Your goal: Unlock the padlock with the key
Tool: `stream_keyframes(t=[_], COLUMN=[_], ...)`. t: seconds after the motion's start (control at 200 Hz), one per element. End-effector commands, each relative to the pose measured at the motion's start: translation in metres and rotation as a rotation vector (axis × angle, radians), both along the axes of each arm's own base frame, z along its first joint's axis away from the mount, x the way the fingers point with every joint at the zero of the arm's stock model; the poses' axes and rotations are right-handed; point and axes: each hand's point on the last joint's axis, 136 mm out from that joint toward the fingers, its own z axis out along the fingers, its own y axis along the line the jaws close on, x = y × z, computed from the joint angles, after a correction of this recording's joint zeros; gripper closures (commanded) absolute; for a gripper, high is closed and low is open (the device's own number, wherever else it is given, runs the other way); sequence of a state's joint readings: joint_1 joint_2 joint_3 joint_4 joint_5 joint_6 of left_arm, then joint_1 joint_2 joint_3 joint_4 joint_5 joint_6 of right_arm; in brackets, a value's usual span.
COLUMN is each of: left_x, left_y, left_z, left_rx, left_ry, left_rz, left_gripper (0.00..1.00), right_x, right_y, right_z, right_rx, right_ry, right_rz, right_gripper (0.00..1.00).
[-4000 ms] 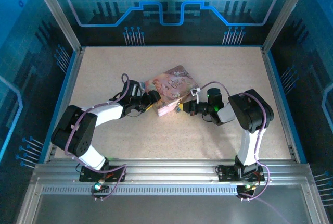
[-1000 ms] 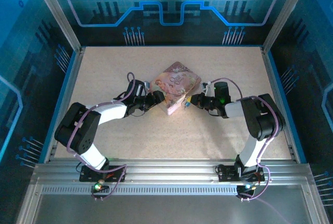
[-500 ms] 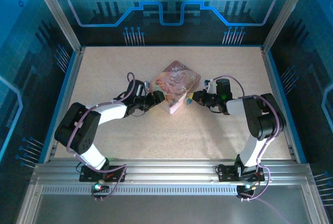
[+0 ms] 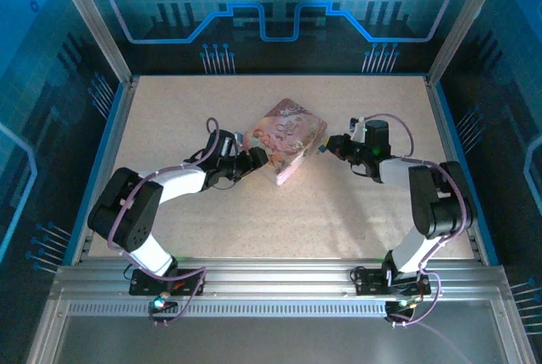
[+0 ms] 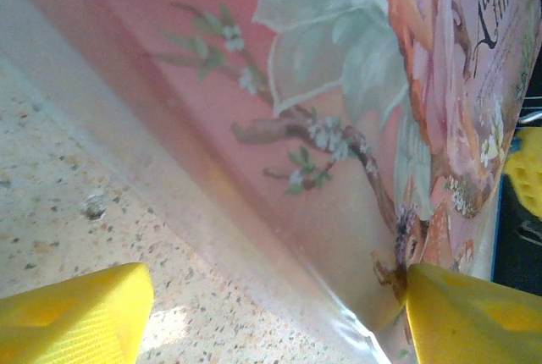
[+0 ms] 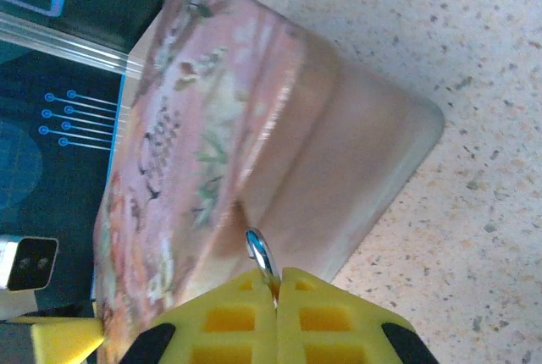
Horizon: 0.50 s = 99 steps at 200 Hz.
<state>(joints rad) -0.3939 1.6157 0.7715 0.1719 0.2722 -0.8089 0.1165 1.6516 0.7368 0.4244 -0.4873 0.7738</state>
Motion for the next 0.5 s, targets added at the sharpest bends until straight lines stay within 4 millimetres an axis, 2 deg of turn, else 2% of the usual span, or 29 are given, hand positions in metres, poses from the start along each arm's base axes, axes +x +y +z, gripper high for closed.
stream_keyframes(t=[0.0, 0.15, 0.285, 0.43, 0.49], left_x=[-0.019, -0.017, -0.021, -0.032, -0.038], left_y=[0.024, 0.037, 0.055, 0.085, 0.100], left_z=[-0.010, 0.034, 0.071, 0.097, 0.103], left_rx=[0.115, 0.151, 0.181, 0.226, 0.257], left_ry=[0.061, -0.067, -0.176, -0.271, -0.302], left_rz=[0.028, 0.053, 0.088, 0.179, 0.229], left_gripper=[0.21, 0.18, 0.14, 0.10, 0.06], right_x=[-0.011, -0.042, -0.077, -0.121, -0.137], right_y=[-0.011, -0.010, -0.011, -0.011, -0.010], right_z=[0.014, 0.028, 0.039, 0.039, 0.036], right_rx=[-0.070, -0.139, -0.204, -0.263, -0.274], right_ry=[-0.041, -0.042, -0.024, 0.036, 0.073], right_rz=[0.019, 0.101, 0.175, 0.251, 0.281], right_gripper=[1.00, 1.00, 1.00, 1.00, 1.00])
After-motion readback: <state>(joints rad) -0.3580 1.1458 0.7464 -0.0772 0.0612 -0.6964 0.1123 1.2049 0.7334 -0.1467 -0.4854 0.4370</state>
